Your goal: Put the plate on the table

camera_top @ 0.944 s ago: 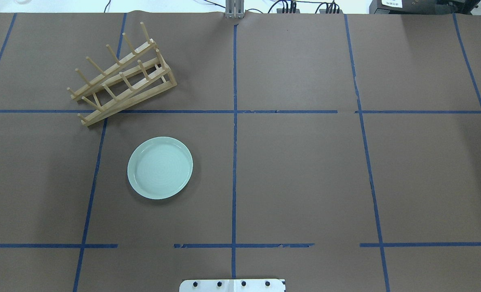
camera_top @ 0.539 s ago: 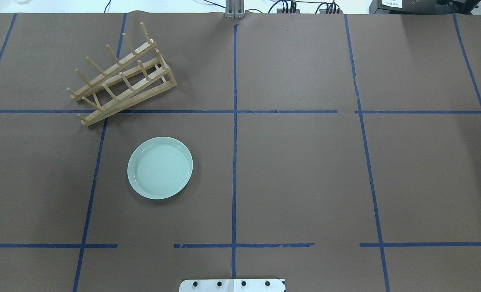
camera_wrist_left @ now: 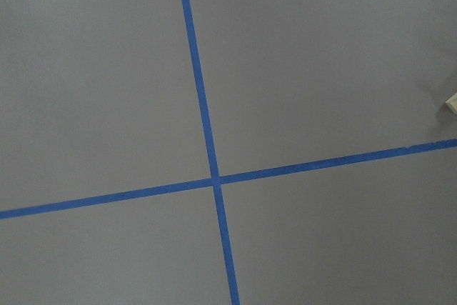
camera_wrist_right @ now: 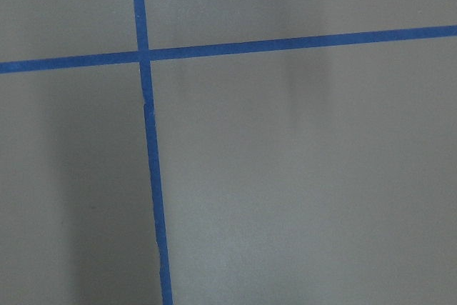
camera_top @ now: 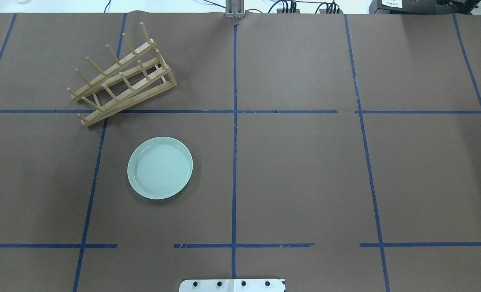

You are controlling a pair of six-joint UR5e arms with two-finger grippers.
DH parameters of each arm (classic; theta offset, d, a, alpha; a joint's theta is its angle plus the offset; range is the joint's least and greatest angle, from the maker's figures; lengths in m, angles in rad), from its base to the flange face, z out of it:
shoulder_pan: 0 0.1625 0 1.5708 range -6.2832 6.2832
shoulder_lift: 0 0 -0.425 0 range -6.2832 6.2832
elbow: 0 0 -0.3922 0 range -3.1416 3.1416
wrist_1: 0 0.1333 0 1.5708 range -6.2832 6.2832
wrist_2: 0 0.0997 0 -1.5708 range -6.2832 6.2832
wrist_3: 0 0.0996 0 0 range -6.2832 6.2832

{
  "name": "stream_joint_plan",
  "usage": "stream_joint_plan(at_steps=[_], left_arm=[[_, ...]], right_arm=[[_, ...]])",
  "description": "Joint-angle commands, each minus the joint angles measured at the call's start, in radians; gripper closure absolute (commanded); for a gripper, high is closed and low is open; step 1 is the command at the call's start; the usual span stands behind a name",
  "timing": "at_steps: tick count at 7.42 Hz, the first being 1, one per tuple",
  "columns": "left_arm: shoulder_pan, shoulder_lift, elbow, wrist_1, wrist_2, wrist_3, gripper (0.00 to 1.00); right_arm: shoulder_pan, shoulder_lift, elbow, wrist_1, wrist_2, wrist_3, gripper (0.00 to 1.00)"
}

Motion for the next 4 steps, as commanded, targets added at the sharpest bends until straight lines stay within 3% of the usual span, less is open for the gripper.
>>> stream_joint_plan(at_steps=[1,4], left_arm=[[0.001,-0.008,0.003,0.021,0.002,0.001,0.00],[0.001,0.000,-0.004,0.021,0.005,0.002,0.00]], right_arm=[[0.000,0.000,0.000,0.000,0.000,0.000,0.00],[0.000,0.000,0.000,0.000,0.000,0.000,0.00]])
